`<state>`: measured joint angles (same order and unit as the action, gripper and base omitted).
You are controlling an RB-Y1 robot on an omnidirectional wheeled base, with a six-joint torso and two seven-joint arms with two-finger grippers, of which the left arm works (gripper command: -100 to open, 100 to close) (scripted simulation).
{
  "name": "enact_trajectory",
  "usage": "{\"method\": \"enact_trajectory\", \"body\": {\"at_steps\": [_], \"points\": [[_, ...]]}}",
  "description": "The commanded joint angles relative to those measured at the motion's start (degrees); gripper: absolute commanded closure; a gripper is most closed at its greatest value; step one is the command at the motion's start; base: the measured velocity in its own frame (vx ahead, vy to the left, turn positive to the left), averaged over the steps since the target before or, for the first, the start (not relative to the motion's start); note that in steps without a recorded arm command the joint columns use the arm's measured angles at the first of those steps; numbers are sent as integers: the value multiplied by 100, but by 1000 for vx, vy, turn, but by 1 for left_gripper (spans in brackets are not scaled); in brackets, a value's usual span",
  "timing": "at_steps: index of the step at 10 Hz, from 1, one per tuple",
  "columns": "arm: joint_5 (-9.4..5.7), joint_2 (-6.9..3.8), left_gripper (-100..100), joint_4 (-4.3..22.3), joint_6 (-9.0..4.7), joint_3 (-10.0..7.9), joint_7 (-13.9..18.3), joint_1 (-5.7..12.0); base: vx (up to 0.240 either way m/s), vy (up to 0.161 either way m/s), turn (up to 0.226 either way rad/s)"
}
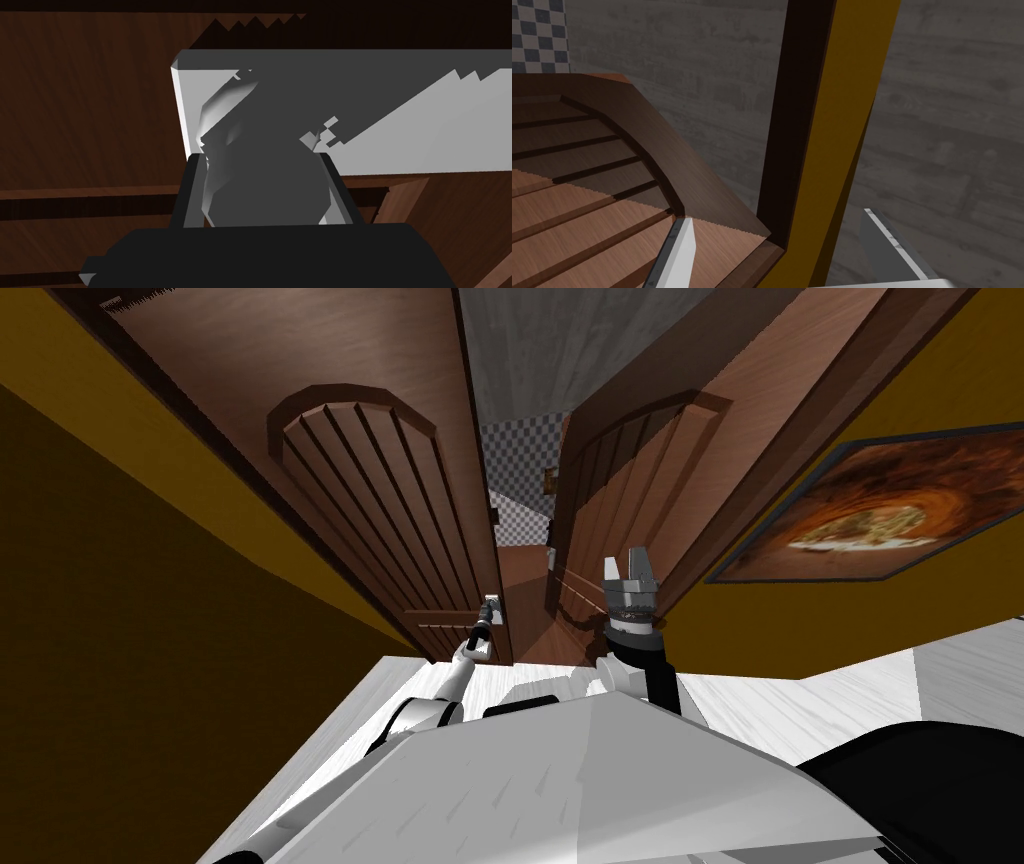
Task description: Push the door open
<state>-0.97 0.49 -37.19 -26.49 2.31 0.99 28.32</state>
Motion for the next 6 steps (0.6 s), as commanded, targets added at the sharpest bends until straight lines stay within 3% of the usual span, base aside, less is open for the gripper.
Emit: {"method": "enact_trajectory", "body": {"at_steps": [1, 4, 6], "points": [[2, 4, 100, 9, 8, 5, 0, -18, -11, 4, -11], [2, 4, 100, 9, 8, 5, 0, -18, 0, 0, 0], [-21, -69, 100, 0, 3, -70, -42, 5, 121, -38, 29]]}}
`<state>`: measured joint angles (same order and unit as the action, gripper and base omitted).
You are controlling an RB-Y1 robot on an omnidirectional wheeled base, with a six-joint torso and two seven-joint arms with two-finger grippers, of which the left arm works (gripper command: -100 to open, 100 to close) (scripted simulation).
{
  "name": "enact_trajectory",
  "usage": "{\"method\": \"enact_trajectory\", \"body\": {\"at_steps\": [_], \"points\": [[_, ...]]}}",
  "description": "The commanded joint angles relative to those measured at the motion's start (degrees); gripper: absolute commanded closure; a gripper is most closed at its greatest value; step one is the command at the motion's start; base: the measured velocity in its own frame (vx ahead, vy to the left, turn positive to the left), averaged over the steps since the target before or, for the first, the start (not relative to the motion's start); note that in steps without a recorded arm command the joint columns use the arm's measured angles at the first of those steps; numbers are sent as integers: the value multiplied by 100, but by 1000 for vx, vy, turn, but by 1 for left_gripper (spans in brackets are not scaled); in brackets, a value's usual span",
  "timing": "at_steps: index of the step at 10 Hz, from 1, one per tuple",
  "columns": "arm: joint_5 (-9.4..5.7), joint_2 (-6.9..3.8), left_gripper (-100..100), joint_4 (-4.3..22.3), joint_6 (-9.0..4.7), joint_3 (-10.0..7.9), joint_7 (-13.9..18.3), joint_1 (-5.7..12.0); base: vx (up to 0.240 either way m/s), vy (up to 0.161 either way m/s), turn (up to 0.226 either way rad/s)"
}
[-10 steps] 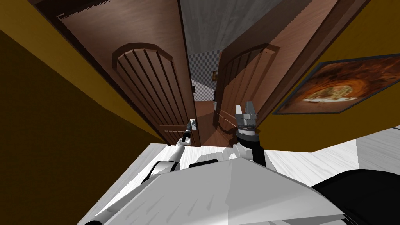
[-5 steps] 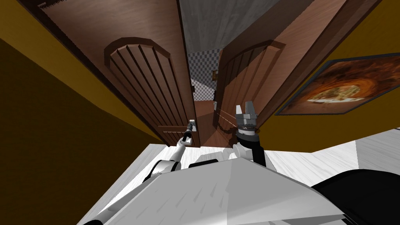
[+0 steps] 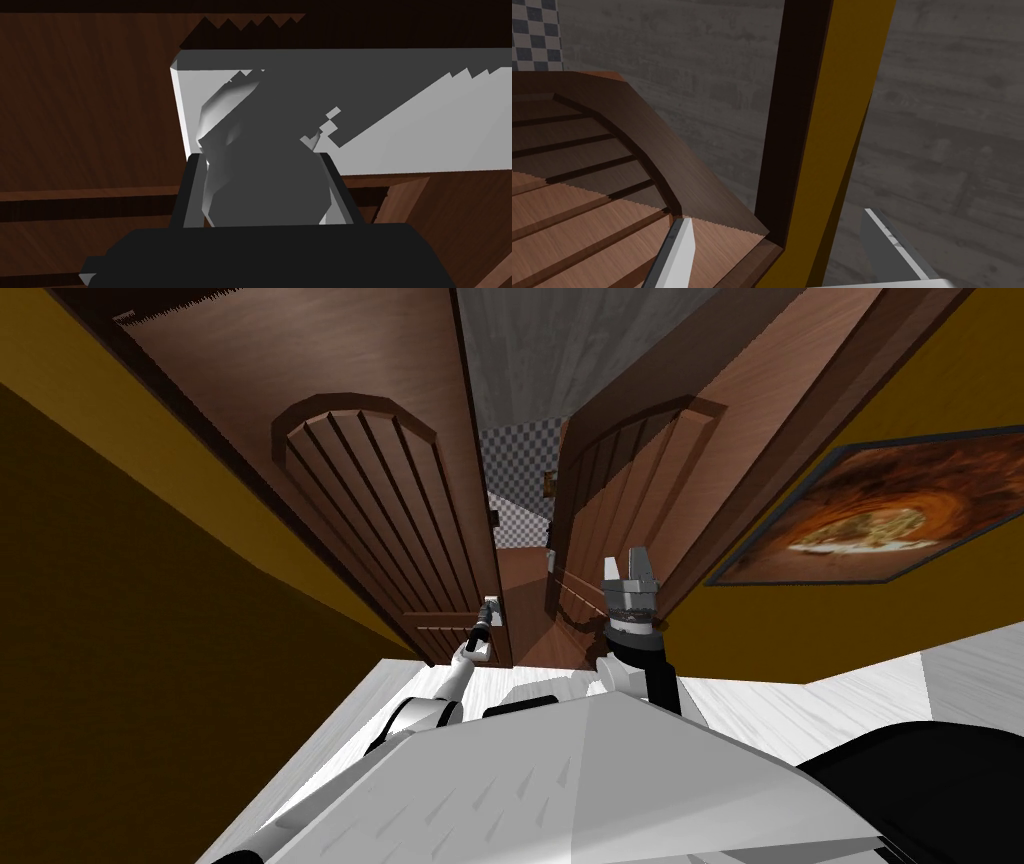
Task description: Push the door open
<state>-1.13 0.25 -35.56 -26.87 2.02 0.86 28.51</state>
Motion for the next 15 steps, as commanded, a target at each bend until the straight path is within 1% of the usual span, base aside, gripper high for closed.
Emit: {"method": "enact_trajectory", "body": {"at_steps": [1, 2, 4, 5, 9, 10, 13, 15], "points": [[-5, -44, 100, -163, 41, -41, -28, -13, 98, -53, 19], [-23, -92, 100, -161, 38, -102, -64, -13, 126, -105, 48], [-30, -109, 100, -160, 37, -124, -77, -14, 143, -58, 32], [-54, -160, 100, -157, 33, -205, -126, -14, 157, -67, 50], [-133, -277, 100, -146, 20, -470, -282, -14, 204, -120, 125], [-126, -275, -100, -39, -45, -419, -250, 5, -46, -67, 58], [-133, -270, -100, -48, -37, -409, -238, 4, -176, -1, -1], [-141, -230, -100, -57, -28, -397, -223, 3, -205, -31, 20]]}}
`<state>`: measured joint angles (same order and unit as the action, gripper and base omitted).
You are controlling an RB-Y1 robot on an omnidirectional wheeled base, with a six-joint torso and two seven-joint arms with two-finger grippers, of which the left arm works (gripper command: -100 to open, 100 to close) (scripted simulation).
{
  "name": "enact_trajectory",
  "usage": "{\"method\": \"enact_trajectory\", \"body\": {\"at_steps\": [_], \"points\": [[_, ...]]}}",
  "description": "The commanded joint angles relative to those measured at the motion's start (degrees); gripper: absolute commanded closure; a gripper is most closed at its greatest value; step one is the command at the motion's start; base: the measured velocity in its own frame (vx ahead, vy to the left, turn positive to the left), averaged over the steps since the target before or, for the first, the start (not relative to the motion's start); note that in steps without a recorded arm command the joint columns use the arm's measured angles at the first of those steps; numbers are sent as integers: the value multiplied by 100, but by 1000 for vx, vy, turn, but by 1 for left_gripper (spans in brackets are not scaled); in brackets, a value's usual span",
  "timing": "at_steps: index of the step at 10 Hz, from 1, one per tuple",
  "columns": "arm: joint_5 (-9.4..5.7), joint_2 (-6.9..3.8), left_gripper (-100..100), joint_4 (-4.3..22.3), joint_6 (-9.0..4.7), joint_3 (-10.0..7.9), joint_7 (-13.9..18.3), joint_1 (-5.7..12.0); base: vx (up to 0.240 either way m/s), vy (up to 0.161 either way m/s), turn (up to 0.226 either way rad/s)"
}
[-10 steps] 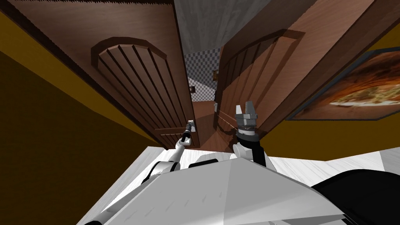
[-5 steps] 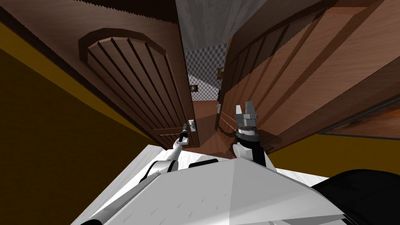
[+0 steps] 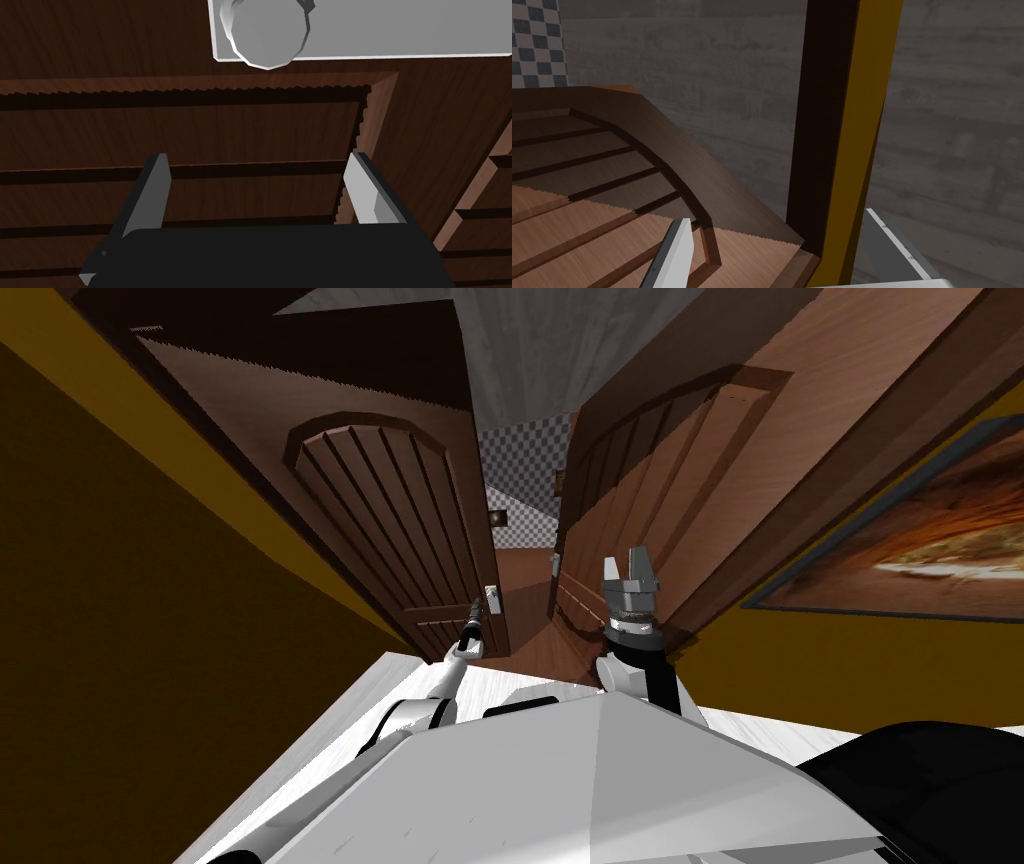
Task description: Push the door open
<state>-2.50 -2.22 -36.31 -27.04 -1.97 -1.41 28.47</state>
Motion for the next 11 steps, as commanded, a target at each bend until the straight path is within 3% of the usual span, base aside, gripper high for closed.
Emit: {"method": "enact_trajectory", "body": {"at_steps": [1, 3, 4, 5, 8, 11], "points": [[-8, 69, -100, 12, -5, 11, 14, 5, -219, -32, 29], [-16, 175, -100, 3, 4, 22, 27, 4, -233, -47, 13], [-12, 134, -100, -5, 4, 23, 27, -9, -97, -35, 3], [-17, 44, -100, 8, -19, 9, 23, -11, 86, -10, -31], [-23, -25, -100, 17, -45, -14, 13, -16, 165, -36, -17], [-31, -11, -100, 27, -78, -44, 0, -23, 219, -48, -23]]}}
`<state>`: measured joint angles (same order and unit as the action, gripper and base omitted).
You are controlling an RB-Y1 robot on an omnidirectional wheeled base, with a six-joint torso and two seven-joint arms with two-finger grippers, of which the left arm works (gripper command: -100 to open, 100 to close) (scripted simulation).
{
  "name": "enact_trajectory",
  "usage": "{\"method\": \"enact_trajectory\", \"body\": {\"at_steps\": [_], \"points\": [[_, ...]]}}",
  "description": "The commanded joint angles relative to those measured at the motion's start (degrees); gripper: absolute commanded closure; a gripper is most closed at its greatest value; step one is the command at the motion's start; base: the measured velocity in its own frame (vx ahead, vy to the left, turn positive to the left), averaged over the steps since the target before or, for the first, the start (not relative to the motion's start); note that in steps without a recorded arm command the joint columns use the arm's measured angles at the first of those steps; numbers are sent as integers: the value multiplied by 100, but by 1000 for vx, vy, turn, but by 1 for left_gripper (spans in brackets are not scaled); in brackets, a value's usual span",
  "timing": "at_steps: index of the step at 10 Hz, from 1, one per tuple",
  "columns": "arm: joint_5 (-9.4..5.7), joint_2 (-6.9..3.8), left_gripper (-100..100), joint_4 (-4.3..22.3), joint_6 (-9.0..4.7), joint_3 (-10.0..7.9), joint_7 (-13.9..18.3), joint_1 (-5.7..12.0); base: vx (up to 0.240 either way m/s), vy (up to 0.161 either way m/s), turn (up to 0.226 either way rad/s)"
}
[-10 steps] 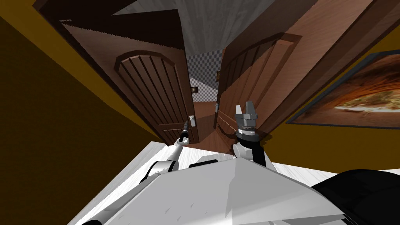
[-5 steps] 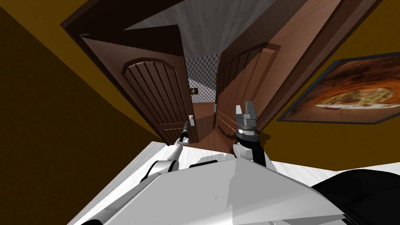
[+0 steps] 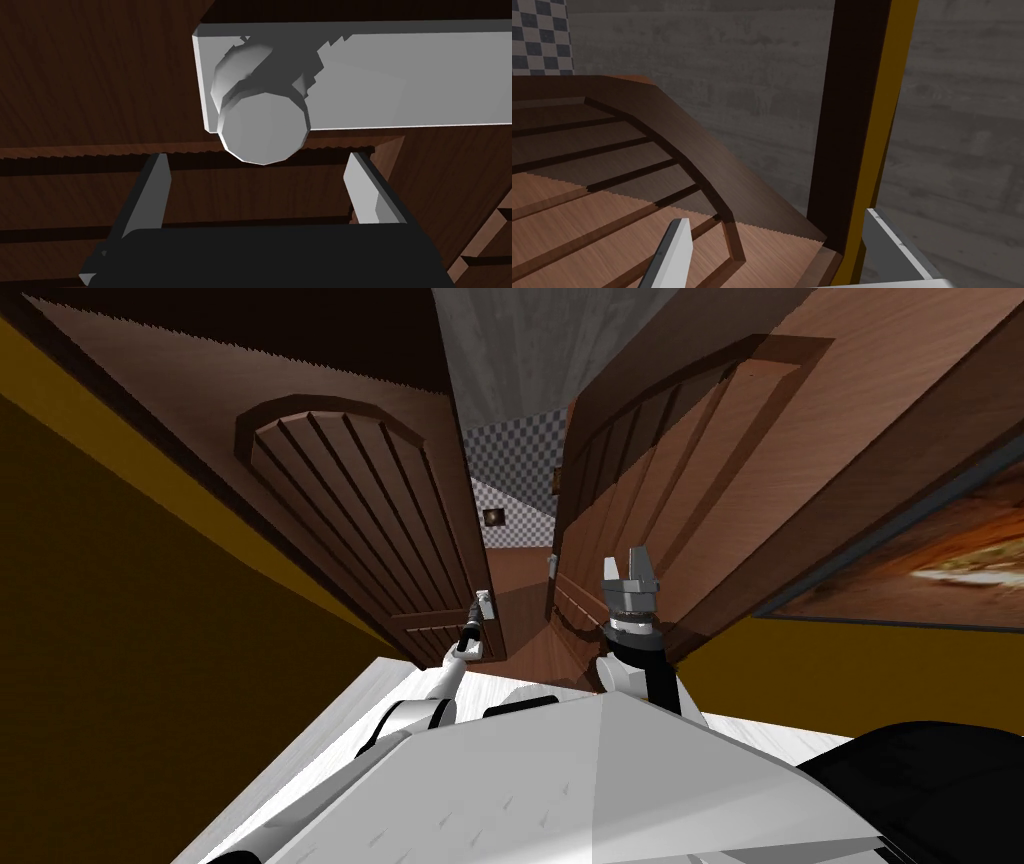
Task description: Push the door open
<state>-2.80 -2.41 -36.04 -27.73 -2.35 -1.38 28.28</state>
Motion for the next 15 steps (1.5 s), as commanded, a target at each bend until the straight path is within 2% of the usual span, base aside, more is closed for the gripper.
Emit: {"method": "enact_trajectory", "body": {"at_steps": [1, 2, 3, 4, 9, 10, 12, 13, 14, 15], "points": [[-5, 50, -100, 4, -22, -18, -9, -8, 212, -14, -23], [-7, 96, -100, 7, -32, -27, -13, -10, 193, -4, -25], [-9, 65, -100, 55, -42, -26, -8, 26, 81, -2, -4], [-9, 65, 100, 55, -42, -26, -8, 26, -9, 0, 7], [-9, 65, 100, 55, -42, -26, -8, 26, -16, 1, 0], [-54, -12, 100, 82, -50, -123, -108, 33, 109, -21, 42], [-54, -12, 100, 82, -50, -123, -108, 33, 97, -28, 21], [-98, -66, 100, 99, -66, -216, -201, 50, 107, -29, 50], [-98, -66, 100, 99, -66, -216, -201, 50, 119, -35, 21], [-140, -105, 100, 114, -81, -303, -289, 67, 145, -59, 26]]}}
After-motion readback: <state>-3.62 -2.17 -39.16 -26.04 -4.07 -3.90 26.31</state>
